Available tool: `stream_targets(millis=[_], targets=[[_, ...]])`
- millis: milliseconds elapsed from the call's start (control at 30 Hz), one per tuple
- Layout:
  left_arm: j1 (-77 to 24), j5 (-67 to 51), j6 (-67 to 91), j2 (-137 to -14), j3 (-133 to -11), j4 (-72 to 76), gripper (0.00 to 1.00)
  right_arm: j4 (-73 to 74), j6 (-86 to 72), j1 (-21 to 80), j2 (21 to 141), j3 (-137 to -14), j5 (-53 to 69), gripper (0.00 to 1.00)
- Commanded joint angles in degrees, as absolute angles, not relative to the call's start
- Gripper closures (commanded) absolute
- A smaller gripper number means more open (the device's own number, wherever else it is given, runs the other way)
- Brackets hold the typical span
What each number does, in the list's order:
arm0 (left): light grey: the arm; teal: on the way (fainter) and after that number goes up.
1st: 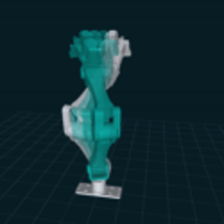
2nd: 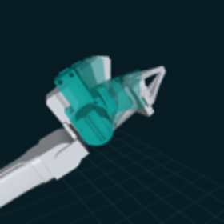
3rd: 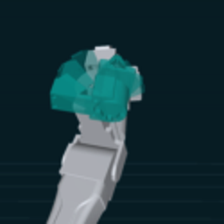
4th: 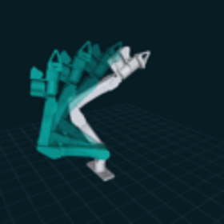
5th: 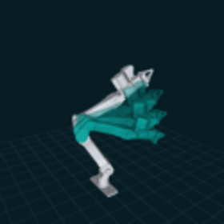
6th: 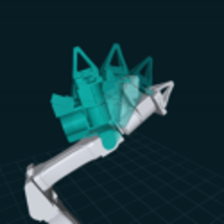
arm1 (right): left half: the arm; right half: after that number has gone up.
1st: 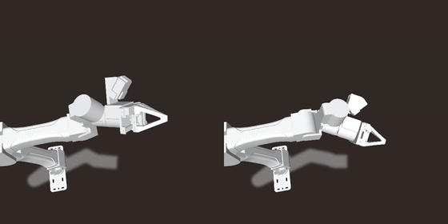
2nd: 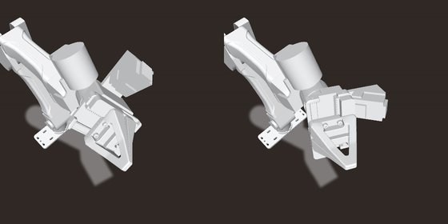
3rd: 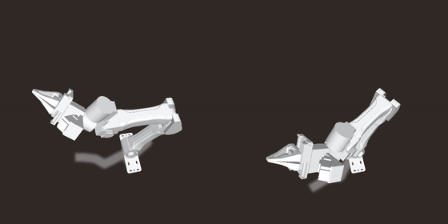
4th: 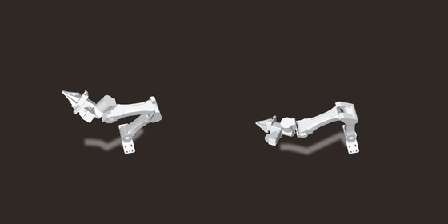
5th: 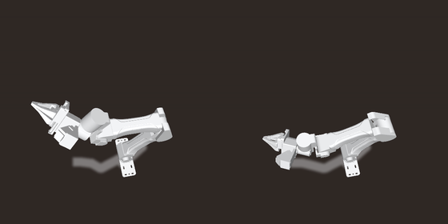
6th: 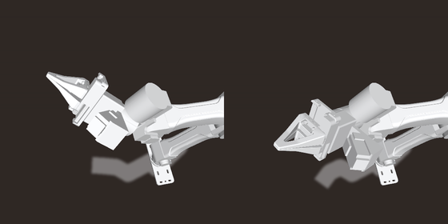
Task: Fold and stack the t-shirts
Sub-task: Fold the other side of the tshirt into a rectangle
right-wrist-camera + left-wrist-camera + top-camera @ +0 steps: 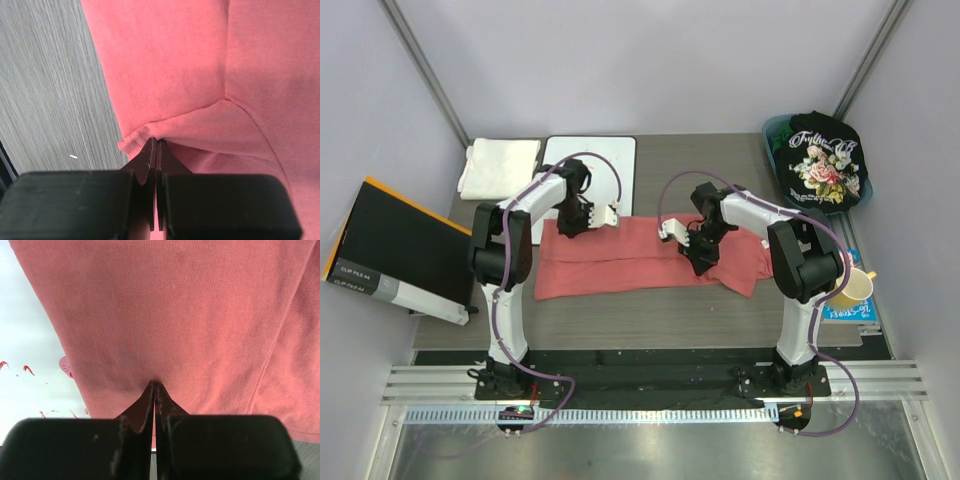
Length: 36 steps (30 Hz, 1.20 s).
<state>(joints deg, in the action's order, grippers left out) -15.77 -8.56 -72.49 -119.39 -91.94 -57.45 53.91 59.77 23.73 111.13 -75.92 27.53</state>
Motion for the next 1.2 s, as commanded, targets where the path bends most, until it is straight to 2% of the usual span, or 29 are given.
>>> stream_targets(millis=[0, 467, 600, 667, 700, 733, 800, 833, 867, 933, 967, 1067, 1167], targets=[[-15.6, -9.6, -72.9, -118.3, -92.1, -56.8, 0.99, 57.1, 60.2, 24.5, 109.4, -79.2, 29.9, 0.99], [-15.7, -9.8, -73.8, -119.1, -94.0, -57.7, 0.99, 64.5, 61.9, 27.2, 109.7, -83.1, 34.4, 0.99], [-15.7, -9.8, -74.1, -119.1, -94.2, -57.8, 0.99, 65.0, 61.8, 27.5, 109.5, -84.4, 33.3, 0.56], [-15.7, -9.6, -74.2, -119.1, -94.5, -58.0, 0.97, 63.5, 60.5, 27.2, 108.7, -84.6, 31.8, 0.49], [-15.7, -9.5, -74.2, -119.2, -94.7, -57.9, 0.88, 62.7, 59.9, 26.8, 107.8, -84.7, 31.5, 0.39], [-15.7, -9.4, -74.3, -119.4, -94.8, -57.8, 0.82, 60.4, 59.1, 25.9, 107.4, -84.7, 29.7, 0.38], [-15.7, -9.3, -74.0, -119.6, -95.8, -57.8, 0.79, 56.5, 55.0, 24.7, 106.7, -84.6, 27.3, 0.41], [-15.7, -9.3, -73.8, -119.8, -96.1, -57.7, 0.79, 51.3, 52.9, 23.1, 106.9, -84.5, 25.2, 0.46], [-15.7, -9.5, -73.7, -120.0, -96.8, -57.8, 0.78, 48.9, 49.6, 21.9, 107.2, -84.9, 21.7, 0.61], [-15.7, -9.4, -73.3, -120.1, -97.0, -57.6, 0.8, 42.5, 46.8, 19.6, 109.2, -85.5, 18.0, 0.82], [-15.7, -9.4, -73.1, -120.0, -97.1, -57.3, 0.87, 41.3, 45.8, 17.4, 110.0, -86.9, 15.5, 0.99], [-15.7, -8.8, -73.1, -120.0, -97.0, -57.3, 1.0, 39.9, 45.7, 14.2, 113.5, -89.7, 13.1, 0.99], [-15.7, -8.3, -73.2, -120.1, -96.9, -57.5, 1.0, 39.3, 46.8, 12.4, 115.5, -90.8, 12.0, 0.99]])
